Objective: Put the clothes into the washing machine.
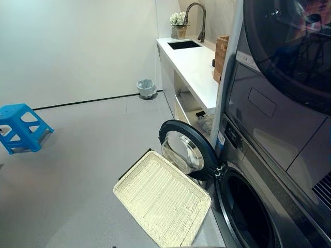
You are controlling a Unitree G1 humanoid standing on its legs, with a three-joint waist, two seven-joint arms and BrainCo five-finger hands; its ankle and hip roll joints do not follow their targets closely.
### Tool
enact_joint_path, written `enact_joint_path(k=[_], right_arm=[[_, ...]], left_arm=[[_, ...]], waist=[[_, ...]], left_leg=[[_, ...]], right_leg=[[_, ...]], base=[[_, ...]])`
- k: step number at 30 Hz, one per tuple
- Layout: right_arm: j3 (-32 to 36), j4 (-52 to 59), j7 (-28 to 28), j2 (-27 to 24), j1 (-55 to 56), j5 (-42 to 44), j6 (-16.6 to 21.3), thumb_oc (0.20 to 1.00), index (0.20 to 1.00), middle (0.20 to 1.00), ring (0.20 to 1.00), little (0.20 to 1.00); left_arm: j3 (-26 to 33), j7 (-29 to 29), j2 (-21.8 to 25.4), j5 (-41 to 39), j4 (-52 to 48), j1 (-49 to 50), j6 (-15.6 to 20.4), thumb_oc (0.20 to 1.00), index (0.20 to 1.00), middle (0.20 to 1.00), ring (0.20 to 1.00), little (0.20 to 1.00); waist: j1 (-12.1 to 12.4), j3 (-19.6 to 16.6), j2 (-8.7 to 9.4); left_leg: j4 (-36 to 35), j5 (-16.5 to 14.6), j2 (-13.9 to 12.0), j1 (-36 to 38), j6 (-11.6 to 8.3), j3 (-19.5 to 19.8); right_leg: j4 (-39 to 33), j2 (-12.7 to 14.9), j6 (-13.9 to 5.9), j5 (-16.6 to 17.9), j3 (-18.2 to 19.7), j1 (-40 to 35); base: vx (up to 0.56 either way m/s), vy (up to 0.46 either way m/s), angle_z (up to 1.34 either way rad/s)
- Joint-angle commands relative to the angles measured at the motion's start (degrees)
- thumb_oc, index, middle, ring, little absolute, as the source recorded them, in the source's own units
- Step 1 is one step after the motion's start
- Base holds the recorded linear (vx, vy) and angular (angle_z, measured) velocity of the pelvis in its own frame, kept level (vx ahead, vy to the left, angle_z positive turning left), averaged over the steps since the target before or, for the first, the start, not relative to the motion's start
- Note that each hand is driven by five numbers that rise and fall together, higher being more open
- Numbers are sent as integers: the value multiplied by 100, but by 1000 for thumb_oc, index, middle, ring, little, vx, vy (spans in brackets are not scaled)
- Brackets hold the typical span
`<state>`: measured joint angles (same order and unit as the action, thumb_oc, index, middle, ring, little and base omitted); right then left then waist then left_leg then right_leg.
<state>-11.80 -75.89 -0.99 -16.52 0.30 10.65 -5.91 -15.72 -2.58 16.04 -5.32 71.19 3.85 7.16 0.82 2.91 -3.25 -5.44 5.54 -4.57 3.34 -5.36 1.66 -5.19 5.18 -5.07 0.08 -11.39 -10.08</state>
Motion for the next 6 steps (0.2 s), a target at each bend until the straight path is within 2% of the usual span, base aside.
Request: enact_joint_path(k=[1,6], right_arm=[[100,-352,-49,41,-385,-210,-72,1000,1000,1000,1000,1000],[129,-455,-44,43,-358,-344,-63,1000,1000,1000,1000,1000]], left_arm=[[111,-117,77,4,220,-498,-55,1000,1000,1000,1000,1000],[133,-131,65,-55,246,-500,-51,1000,1000,1000,1000,1000]], waist=[[123,101,222],[100,62,236]], left_leg=[[44,-511,174,324,-17,-378],[44,-541,139,340,-3,-456]], right_leg=[[129,323,-390,202,167,297],[110,322,-380,195,210,291]], base=[[0,0,0],[0,0,0]])
